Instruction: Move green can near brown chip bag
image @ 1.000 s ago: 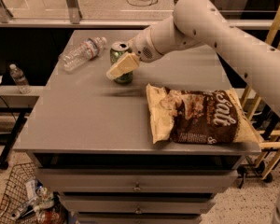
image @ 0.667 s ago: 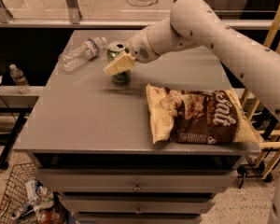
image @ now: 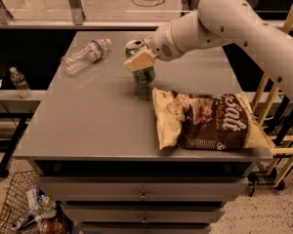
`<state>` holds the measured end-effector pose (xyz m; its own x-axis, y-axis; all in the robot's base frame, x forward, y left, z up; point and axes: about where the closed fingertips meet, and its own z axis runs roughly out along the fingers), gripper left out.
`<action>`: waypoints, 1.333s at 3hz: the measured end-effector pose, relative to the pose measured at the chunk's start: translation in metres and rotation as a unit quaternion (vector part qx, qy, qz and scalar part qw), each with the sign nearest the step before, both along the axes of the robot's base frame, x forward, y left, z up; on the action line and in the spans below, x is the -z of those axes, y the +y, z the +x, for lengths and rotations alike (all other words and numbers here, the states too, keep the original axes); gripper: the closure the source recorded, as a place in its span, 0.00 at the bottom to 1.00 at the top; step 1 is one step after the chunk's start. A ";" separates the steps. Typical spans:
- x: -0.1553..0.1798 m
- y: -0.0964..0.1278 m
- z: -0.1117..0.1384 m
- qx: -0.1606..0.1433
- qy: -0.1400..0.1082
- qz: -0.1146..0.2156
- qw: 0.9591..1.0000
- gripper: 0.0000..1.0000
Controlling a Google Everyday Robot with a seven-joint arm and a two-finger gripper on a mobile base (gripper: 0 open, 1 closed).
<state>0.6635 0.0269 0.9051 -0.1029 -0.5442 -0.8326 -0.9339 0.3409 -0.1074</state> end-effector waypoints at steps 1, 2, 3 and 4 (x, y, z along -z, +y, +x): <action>-0.017 -0.035 -0.002 0.036 -0.011 -0.011 0.999 1.00; -0.031 -0.069 -0.001 0.078 -0.021 -0.022 0.997 1.00; -0.028 -0.107 0.000 0.130 -0.011 -0.020 0.991 1.00; -0.009 -0.141 -0.001 0.183 0.007 0.010 0.983 1.00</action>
Offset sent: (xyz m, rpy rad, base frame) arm -0.0001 -0.1183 0.0519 -0.0722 -0.0675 -0.2720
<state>0.6626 -0.1139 0.9137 -0.3004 -0.4522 -0.8398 -0.7493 0.6567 -0.0855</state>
